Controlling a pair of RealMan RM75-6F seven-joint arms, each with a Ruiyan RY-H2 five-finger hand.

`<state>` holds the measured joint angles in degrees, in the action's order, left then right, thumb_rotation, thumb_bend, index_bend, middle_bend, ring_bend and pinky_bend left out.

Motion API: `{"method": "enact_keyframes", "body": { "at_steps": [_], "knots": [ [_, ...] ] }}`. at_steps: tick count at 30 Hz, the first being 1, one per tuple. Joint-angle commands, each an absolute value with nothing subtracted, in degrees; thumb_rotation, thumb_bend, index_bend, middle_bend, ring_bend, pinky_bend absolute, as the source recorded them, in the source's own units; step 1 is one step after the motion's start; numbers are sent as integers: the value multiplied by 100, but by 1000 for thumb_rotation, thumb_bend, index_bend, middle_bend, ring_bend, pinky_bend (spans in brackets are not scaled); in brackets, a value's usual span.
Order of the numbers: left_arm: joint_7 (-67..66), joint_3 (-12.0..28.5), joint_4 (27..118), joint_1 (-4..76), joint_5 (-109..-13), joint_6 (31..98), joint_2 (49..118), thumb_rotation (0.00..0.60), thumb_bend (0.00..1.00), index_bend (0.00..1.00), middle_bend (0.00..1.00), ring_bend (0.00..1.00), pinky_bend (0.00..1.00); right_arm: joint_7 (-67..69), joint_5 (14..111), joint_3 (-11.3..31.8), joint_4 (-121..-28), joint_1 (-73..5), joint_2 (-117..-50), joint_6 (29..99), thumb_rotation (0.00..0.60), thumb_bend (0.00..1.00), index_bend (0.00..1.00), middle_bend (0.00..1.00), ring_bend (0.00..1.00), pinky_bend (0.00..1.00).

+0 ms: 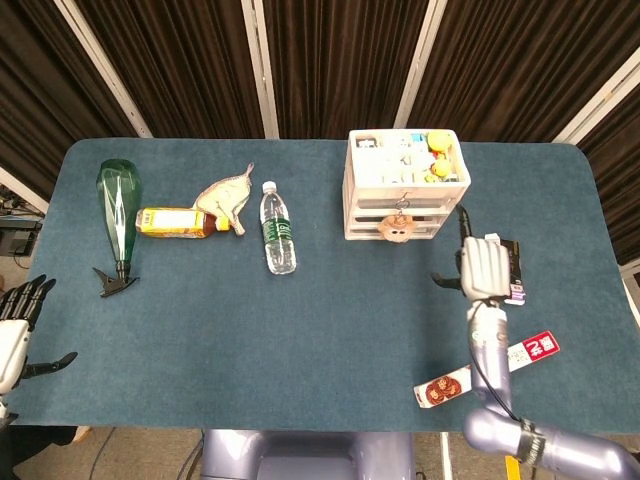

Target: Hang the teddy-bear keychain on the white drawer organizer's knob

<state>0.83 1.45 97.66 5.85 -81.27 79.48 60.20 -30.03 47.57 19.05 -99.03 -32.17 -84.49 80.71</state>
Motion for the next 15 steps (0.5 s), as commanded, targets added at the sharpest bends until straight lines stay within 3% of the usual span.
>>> {"method": "enact_keyframes", "body": {
  "at_steps": [1,4,6,8,9,13,15],
  "knots": [
    [86,140,9757,565,-8166,7997,6027,600,0,0,0,0,0,-2754,5094,1518,-10152,-2799,-8093,8271,600,0,0,921,856,792],
    [70,133,9747,546,-8225,8063,6045,600,0,0,0,0,0,-2512,5495,1122,-10305,-2437,-7763,8386,600,0,0,805,750,716],
    [46,126,9736,531,-8279,8118,6066,600,0,0,0,0,0,-2300,5793,864,-10401,-2216,-7543,8427,600,0,0,631,445,584],
    [33,117,9733,516,-8338,8174,6089,600,0,0,0,0,0,-2075,6114,602,-10493,-2018,-7312,8431,600,0,0,403,48,399],
    [28,109,9732,505,-8369,8205,6102,600,0,0,0,0,0,-1952,6318,435,-10525,-1904,-7178,8433,600,0,0,336,0,346],
    [-4,83,9718,464,-8526,8350,6137,600,0,0,0,0,0,-1656,7031,-61,-10517,-1596,-6830,8509,600,0,0,56,0,111],
    [-43,43,9715,425,-8631,8438,6144,600,0,0,0,0,0,-1478,7512,-342,-10449,-1402,-6643,8635,600,0,0,4,0,46]
  ]
}}
